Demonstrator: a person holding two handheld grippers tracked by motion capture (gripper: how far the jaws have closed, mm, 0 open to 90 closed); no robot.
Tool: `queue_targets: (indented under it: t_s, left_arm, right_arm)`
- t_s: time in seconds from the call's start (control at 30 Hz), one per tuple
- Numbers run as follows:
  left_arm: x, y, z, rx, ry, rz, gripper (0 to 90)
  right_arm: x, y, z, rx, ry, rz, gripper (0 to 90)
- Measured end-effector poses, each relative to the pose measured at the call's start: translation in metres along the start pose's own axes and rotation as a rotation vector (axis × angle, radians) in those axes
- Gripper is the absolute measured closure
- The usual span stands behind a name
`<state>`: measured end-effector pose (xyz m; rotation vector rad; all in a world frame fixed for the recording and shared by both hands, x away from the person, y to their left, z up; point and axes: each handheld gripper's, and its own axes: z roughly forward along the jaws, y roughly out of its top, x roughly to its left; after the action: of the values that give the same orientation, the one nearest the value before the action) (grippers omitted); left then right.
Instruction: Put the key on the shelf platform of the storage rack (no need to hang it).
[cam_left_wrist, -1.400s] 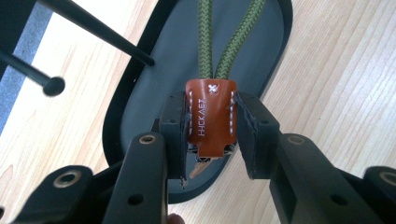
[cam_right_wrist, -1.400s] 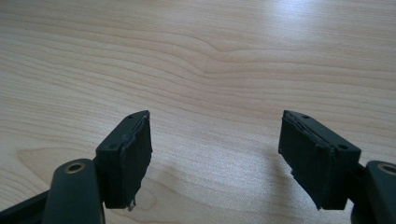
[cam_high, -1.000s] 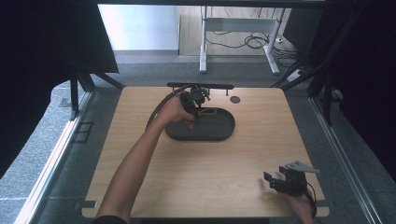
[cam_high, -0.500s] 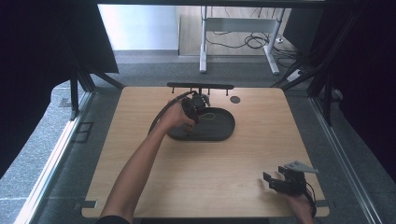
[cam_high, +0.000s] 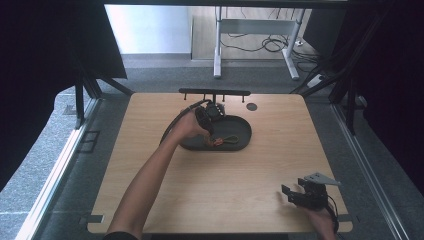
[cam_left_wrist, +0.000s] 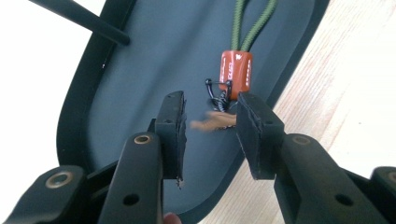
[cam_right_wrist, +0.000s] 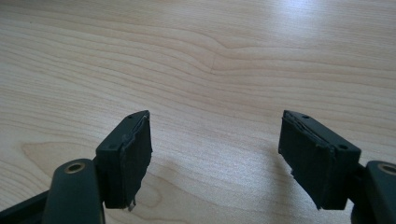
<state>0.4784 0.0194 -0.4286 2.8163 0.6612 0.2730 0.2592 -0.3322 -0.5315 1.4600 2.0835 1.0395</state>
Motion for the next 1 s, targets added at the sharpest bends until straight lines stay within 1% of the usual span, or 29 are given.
queue_targets:
  t_s: [0.2,0.27,0.37,0.47,0.53,0.63,0.7,0.77,0.9,1.0]
  left_arm:
    - [-0.002,-0.006,-0.012,-0.040,-0.006,-0.004,62.1]
    - [-0.005,-0.008,-0.018,-0.038,0.001,0.009,61.2]
    - [-0.009,-0.013,-0.028,-0.058,0.007,0.018,60.3]
    - [-0.013,-0.019,-0.039,-0.077,0.013,0.019,59.2]
    - [-0.016,-0.023,-0.044,-0.090,0.008,0.010,58.5]
    - [-0.022,-0.031,-0.051,-0.097,0.012,0.028,57.2]
    - [-0.027,-0.036,-0.056,-0.104,0.008,0.037,56.6]
    - [-0.031,-0.042,-0.059,-0.118,0.005,0.039,56.4]
    - [-0.037,-0.053,-0.063,-0.133,-0.001,0.037,55.8]
    - [-0.043,-0.065,-0.064,-0.158,0.000,0.035,55.9]
  right_arm:
    - [0.001,0.000,0.000,0.001,0.000,-0.001,25.9]
    - [0.001,0.000,0.000,0.000,-0.001,0.000,25.9]
    - [0.000,0.000,0.000,0.000,-0.001,0.001,25.9]
    - [0.000,0.000,0.000,0.000,-0.002,0.000,25.9]
    - [0.001,0.000,0.000,0.000,-0.002,0.001,25.9]
    - [0.001,0.000,0.000,0.000,-0.003,-0.002,25.9]
    - [0.001,0.000,0.000,-0.004,-0.005,0.002,25.9]
    - [0.000,0.000,-0.001,-0.005,-0.005,0.002,25.9]
    - [0.001,0.000,0.000,0.001,-0.005,-0.001,25.9]
    - [0.002,0.000,0.001,0.000,-0.005,-0.001,25.9]
